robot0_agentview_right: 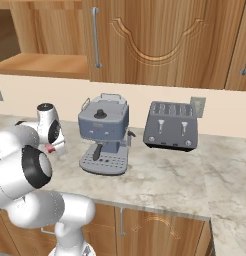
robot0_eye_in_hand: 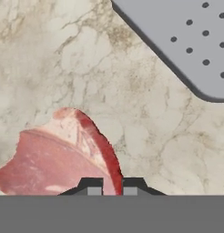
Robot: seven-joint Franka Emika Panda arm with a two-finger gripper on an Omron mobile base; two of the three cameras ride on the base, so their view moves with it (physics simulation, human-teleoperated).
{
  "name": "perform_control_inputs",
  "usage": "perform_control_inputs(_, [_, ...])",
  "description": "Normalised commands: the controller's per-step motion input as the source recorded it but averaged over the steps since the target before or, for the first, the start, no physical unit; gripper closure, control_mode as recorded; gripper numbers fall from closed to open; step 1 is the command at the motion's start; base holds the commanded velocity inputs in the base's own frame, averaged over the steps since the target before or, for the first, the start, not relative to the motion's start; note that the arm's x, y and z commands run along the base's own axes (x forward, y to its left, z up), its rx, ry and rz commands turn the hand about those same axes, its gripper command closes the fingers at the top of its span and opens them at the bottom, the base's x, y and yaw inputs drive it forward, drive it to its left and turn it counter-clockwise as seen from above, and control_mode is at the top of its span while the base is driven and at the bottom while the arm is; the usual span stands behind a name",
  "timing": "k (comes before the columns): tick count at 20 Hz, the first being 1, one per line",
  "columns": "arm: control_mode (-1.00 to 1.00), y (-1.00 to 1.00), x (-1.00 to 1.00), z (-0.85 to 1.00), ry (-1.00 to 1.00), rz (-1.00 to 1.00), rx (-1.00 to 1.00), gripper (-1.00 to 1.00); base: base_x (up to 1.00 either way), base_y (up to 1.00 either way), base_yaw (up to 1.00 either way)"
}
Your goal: Retrieve the tupperware from the cabinet, then place the raw meat into the tupperware to avoid contamination.
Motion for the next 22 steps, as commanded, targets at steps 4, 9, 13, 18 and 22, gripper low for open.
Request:
perform_control_inputs(4, [-1.00, 0.48, 0.00, 0.01, 0.00, -0.05, 0.00, 1.00, 0.00, 0.00, 0.00])
perform_control_inputs(9, [-1.00, 0.51, -0.04, 0.00, 0.01, -0.04, 0.00, 1.00, 0.00, 0.00, 0.00])
perform_control_inputs(13, [-1.00, 0.38, -0.19, 0.00, 0.02, -0.02, 0.00, 1.00, 0.00, 0.00, 0.00])
perform_control_inputs(18, [-1.00, 0.34, -0.24, 0.00, 0.03, -0.02, 0.00, 1.00, 0.00, 0.00, 0.00])
perform_control_inputs(22, [-1.00, 0.15, -0.04, -0.06, 0.02, 0.00, -0.01, 1.00, 0.00, 0.00, 0.00])
